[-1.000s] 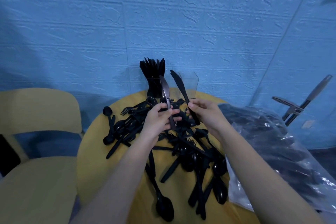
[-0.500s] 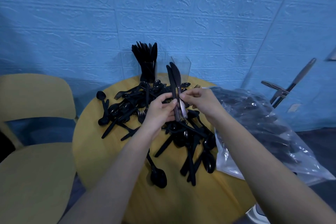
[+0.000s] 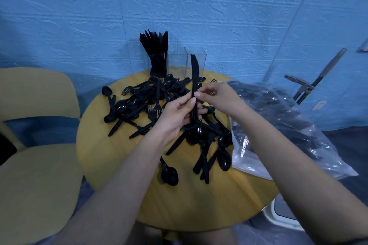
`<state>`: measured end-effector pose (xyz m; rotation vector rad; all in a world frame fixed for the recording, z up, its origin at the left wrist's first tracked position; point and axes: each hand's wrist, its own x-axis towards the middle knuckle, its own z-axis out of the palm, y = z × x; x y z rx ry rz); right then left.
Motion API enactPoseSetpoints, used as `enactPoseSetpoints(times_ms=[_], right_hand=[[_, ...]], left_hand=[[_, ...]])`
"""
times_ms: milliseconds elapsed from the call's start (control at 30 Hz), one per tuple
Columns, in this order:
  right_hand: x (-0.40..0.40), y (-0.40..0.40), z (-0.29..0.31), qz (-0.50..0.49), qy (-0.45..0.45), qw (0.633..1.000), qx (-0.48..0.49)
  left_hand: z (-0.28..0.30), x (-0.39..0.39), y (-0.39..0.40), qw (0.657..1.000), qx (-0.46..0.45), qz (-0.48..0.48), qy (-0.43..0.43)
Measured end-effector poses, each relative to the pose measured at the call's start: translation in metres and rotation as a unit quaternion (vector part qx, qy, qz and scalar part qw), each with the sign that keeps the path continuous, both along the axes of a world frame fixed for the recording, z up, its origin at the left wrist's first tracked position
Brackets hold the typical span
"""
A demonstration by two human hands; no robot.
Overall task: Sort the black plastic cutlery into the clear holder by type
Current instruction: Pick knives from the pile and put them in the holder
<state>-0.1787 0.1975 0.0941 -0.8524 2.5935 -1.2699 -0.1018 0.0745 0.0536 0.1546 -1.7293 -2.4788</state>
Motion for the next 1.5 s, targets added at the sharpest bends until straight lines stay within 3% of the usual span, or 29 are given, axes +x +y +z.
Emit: enactPoseSetpoints(times_ms=[133,233,367,633,767,900,1067,1133,1200,1367,1500], right_hand=[[-0.012,0.029,0.012,0.044,0.055,0.991,0.114],[-0.013,0.047,0.006,0.118,0.079,0.949,0.281],[0.004,0.045,-0.018,0.215,0.122,0.89,0.383],[0.018,0.049,-0.04,0.273,0.304,0.852,0.328],[0.011,0.05,-0.046,0.269,0.365,0.851,0.266],[0.004,0.051,-0.042,0.249,0.356,0.871,0.23],[-0.001,0.049,-0.032,0.196,0.261,0.933,0.153],[-0.007,0.047,-0.026,0.187,0.255,0.938,0.142],[-0.012,0.043,-0.018,0.179,0.301,0.925,0.15],[-0.018,0.026,-0.004,0.209,0.447,0.843,0.215],[-0.013,0.016,0.007,0.231,0.419,0.854,0.204]], left_hand=[[0.0,0.004,-0.007,1.0,0.024,0.006,-0.008],[-0.006,0.013,-0.018,0.999,0.029,0.032,-0.024],[-0.019,0.024,-0.031,0.998,0.015,0.059,-0.029],[-0.026,0.031,-0.04,0.993,0.052,0.099,-0.037],[-0.026,0.031,-0.038,0.993,0.069,0.092,-0.035],[-0.026,0.033,-0.034,0.996,0.051,0.07,-0.033],[-0.025,0.035,-0.034,0.996,0.051,0.065,-0.031],[-0.025,0.035,-0.034,0.996,0.051,0.062,-0.03],[-0.025,0.035,-0.033,0.997,0.048,0.059,-0.033],[-0.025,0.035,-0.031,0.997,0.052,0.049,-0.033],[-0.025,0.036,-0.033,0.999,0.035,0.023,-0.033]])
